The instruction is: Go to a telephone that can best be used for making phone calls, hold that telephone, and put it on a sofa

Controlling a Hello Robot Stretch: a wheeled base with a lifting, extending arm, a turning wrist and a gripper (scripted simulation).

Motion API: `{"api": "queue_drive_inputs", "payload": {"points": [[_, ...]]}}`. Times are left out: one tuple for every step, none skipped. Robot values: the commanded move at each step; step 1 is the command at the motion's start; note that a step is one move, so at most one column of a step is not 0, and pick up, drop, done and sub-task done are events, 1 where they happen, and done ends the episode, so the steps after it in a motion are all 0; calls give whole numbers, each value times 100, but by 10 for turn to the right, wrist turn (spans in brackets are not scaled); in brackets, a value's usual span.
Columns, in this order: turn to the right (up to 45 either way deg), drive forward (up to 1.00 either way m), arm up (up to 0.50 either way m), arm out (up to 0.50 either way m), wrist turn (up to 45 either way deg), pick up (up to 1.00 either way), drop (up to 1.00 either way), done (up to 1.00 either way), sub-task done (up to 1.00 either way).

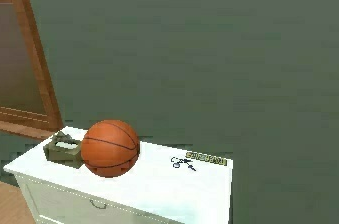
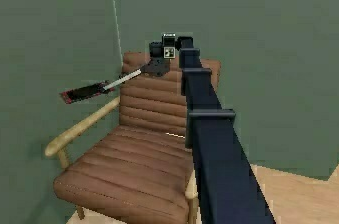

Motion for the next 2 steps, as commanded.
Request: {"api": "queue_drive_inputs", "payload": {"points": [[0, 0, -26, 0, 0, 0, 0, 0, 0], [0, 0, -32, 0, 0, 0, 0, 0, 0]]}}
